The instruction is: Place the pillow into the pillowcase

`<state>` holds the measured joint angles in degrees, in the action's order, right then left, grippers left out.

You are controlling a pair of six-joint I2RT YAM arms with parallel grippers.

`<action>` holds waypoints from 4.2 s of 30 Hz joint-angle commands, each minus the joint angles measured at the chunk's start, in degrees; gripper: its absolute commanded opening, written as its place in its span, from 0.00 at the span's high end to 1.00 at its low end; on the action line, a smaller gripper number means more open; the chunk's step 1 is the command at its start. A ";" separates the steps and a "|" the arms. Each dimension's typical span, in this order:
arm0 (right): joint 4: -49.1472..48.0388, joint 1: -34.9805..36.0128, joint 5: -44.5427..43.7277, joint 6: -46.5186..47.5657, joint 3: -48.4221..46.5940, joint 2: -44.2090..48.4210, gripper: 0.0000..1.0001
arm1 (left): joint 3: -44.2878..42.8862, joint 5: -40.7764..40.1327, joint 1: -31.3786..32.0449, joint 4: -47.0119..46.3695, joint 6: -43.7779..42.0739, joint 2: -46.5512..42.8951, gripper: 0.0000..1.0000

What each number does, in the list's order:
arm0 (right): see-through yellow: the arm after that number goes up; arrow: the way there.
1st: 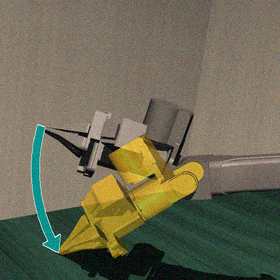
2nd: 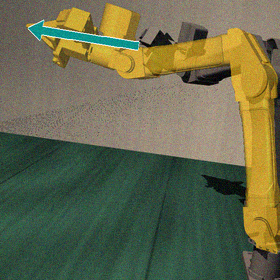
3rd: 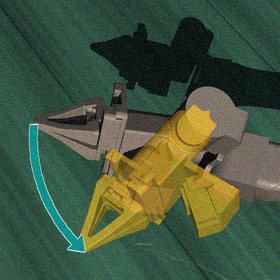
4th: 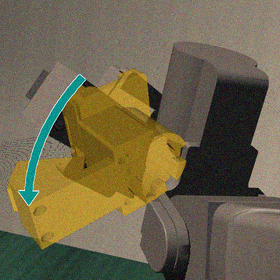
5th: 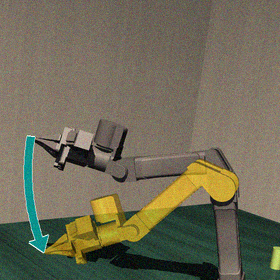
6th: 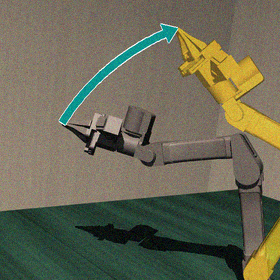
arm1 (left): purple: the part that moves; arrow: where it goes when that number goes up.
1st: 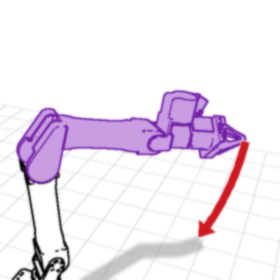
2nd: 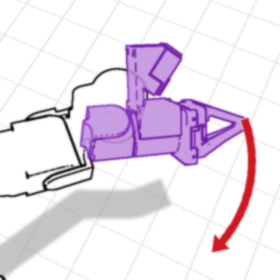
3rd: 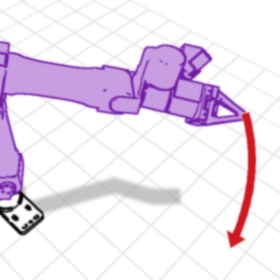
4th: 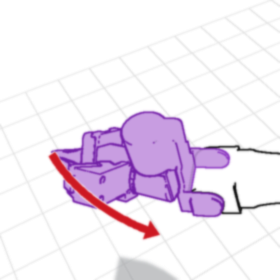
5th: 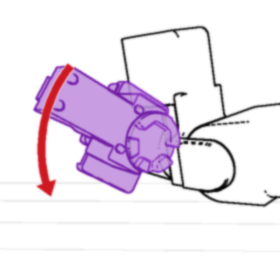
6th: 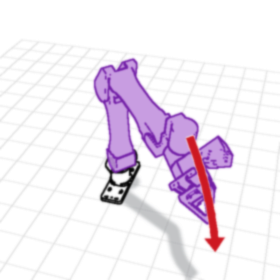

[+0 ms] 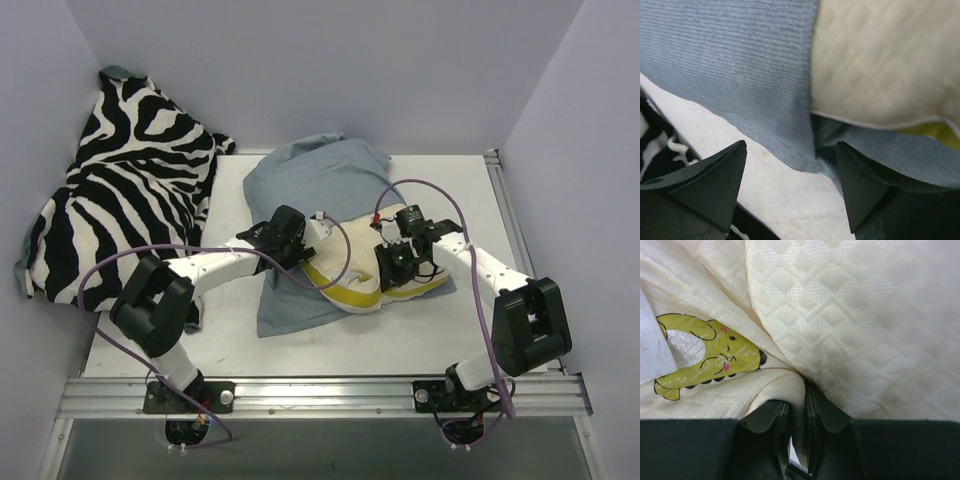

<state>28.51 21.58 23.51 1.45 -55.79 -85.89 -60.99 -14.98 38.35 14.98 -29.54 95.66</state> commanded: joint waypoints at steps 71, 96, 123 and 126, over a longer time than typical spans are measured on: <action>-8.30 -29.41 17.80 -25.54 7.19 -4.99 0.85 | -62.58 13.22 6.39 8.13 21.54 40.13 0.56; -16.50 -30.02 28.35 -29.23 -7.66 -9.55 0.86 | -58.01 34.77 10.53 2.75 36.43 28.36 0.52; -18.04 -19.66 25.36 -34.93 5.43 -8.76 0.09 | -30.40 18.95 1.73 14.55 5.90 15.24 0.23; -19.81 -18.69 26.15 -36.17 4.46 -10.61 0.28 | -32.69 17.71 1.29 15.86 4.76 18.24 0.40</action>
<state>12.93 1.67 47.59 -31.64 -50.22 -95.29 -88.62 4.71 40.34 30.57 -22.48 112.36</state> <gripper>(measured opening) 0.768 0.683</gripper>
